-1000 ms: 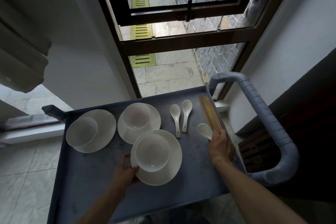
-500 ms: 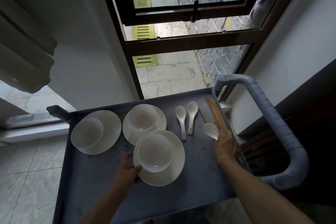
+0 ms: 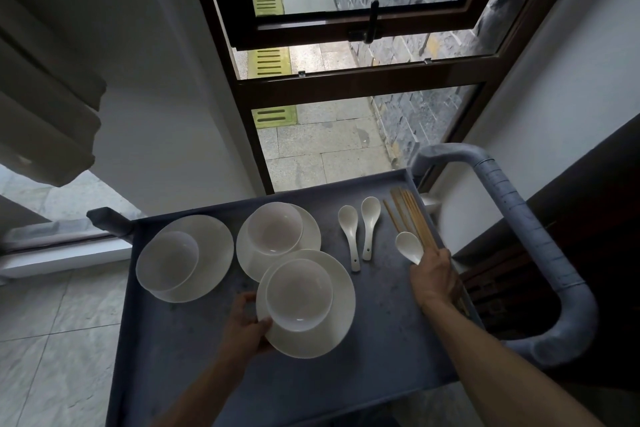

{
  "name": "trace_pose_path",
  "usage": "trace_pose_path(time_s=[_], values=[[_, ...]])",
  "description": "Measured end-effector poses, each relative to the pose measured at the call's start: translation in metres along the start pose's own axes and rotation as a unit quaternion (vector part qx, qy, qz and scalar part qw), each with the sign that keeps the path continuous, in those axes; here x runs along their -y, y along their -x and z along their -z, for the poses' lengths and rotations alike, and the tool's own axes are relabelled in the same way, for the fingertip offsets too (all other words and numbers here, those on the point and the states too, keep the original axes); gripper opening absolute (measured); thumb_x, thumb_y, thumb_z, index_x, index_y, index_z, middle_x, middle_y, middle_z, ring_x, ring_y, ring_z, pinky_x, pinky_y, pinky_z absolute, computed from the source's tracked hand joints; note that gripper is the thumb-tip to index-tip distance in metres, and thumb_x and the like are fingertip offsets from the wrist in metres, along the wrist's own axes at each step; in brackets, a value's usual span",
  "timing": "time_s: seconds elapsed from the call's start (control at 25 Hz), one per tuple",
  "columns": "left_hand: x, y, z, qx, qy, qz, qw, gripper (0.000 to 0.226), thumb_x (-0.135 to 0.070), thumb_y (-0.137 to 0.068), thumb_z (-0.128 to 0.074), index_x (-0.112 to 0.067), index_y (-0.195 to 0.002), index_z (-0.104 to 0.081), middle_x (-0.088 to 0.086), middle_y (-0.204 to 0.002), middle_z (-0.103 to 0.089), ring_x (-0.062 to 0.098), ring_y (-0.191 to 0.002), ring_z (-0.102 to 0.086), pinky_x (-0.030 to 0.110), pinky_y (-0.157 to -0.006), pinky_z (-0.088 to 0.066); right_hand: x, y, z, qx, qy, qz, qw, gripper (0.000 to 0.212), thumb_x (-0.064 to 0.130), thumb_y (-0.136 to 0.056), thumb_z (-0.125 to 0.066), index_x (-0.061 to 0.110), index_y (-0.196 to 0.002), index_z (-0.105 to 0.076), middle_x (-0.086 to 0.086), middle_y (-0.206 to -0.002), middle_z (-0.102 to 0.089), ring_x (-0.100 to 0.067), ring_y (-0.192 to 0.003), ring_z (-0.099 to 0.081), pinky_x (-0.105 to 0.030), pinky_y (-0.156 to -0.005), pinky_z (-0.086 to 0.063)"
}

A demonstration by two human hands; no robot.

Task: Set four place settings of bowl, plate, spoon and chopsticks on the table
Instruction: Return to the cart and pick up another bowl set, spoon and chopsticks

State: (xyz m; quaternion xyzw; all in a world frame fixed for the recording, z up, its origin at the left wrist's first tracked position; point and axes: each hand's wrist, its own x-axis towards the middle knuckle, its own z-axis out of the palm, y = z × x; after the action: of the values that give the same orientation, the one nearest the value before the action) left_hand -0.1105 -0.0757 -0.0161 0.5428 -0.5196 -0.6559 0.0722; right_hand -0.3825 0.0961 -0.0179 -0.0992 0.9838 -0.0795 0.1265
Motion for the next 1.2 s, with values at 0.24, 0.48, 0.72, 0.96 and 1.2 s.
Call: trace_pose_path(time_s=[0.24, 0.48, 0.72, 0.96, 1.2], values=[[0.002, -0.001, 0.005, 0.005, 0.0, 0.002, 1.0, 0.039, 0.012, -0.085, -0.055, -0.016, -0.112, -0.052, 0.022, -0.093, -0.067, 0.032, -0.076, -0.068, 0.041, -0.056, -0.06, 0.016, -0.002, 0.002, 0.044, 0.081, 0.021, 0.996, 0.034, 0.032, -0.087, -0.065, 0.007, -0.11, -0.06, -0.011, -0.106, -0.064, -0.027, -0.091, -0.067, -0.032, -0.067, -0.053], [0.002, -0.001, 0.01, 0.012, 0.009, 0.011, 1.0, 0.04, 0.012, -0.085, -0.055, -0.021, -0.109, -0.052, 0.022, -0.09, -0.068, 0.03, -0.075, -0.069, 0.038, -0.054, -0.058, 0.018, 0.002, -0.001, 0.053, 0.134, 0.07, 0.987, 0.021, 0.022, -0.096, -0.05, 0.012, -0.113, -0.056, -0.006, -0.103, -0.069, -0.022, -0.089, -0.068, -0.031, -0.067, -0.053], [0.0, 0.0, 0.019, 0.026, 0.007, 0.012, 1.0, 0.04, 0.008, -0.086, -0.058, -0.027, -0.106, -0.054, 0.022, -0.103, -0.065, 0.035, -0.084, -0.068, 0.036, -0.053, -0.058, 0.006, 0.023, 0.004, -0.014, 0.121, 0.081, 0.989, 0.022, 0.026, -0.1, -0.044, 0.013, -0.112, -0.057, -0.007, -0.103, -0.07, -0.024, -0.09, -0.068, -0.03, -0.064, -0.045], [-0.006, 0.01, 0.032, 0.048, 0.001, -0.008, 0.999, 0.04, 0.011, -0.086, -0.055, -0.026, -0.102, -0.054, 0.018, -0.097, -0.065, 0.032, -0.079, -0.067, 0.036, -0.052, -0.058, 0.006, 0.062, -0.003, -0.05, -0.064, 0.046, 0.996, 0.027, 0.037, -0.099, -0.046, 0.012, -0.109, -0.053, -0.012, -0.089, -0.064, -0.029, -0.083, -0.063, -0.034, -0.064, -0.045], [-0.001, 0.021, 0.057, 0.054, 0.015, -0.005, 0.998, 0.04, 0.011, -0.085, -0.056, -0.026, -0.101, -0.054, 0.022, -0.101, -0.064, 0.035, -0.08, -0.068, 0.041, -0.056, -0.06, 0.049, 0.117, -0.024, 0.05, -0.441, -0.032, 0.895, 0.033, 0.051, -0.085, -0.064, 0.018, -0.085, -0.063, 0.004, -0.067, -0.055, -0.017, -0.066, -0.054, -0.023, -0.059, -0.04]])
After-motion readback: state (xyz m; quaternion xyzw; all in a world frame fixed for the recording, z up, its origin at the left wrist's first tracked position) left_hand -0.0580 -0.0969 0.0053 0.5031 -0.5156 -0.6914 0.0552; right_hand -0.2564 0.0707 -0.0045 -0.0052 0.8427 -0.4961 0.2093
